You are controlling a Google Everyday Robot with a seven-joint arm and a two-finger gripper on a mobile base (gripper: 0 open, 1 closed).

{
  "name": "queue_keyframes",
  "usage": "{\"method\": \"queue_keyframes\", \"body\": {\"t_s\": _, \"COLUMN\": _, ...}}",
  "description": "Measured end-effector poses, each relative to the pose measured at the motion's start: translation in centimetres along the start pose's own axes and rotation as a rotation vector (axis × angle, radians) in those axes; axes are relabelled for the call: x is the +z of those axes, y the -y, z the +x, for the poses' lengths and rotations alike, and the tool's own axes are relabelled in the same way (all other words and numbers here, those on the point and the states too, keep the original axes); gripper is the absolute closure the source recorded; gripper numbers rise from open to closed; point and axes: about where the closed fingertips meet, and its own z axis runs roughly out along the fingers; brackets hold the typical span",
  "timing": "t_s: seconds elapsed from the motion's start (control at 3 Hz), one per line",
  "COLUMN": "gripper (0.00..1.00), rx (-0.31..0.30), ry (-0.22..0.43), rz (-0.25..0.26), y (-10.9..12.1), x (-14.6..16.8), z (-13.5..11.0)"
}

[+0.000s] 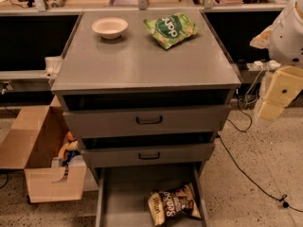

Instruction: Pick brown chip bag from bottom drawer and place on counter

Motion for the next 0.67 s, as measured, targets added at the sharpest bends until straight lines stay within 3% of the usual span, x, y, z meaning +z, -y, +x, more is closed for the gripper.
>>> {"method": "queue_keyframes", "body": {"t_s": 0.33, "gripper": 0.00, "rx": 0.000, "ry": 0.000, "rz": 0.000, "y": 0.0, "x": 0.0, "z": 0.0}}
{"method": "queue_keyframes", "body": {"t_s": 0.67, "gripper": 0.00, "rx": -0.043, "ry": 0.019, "rz": -0.011, "y": -1.0, "x": 2.8, "z": -0.5}}
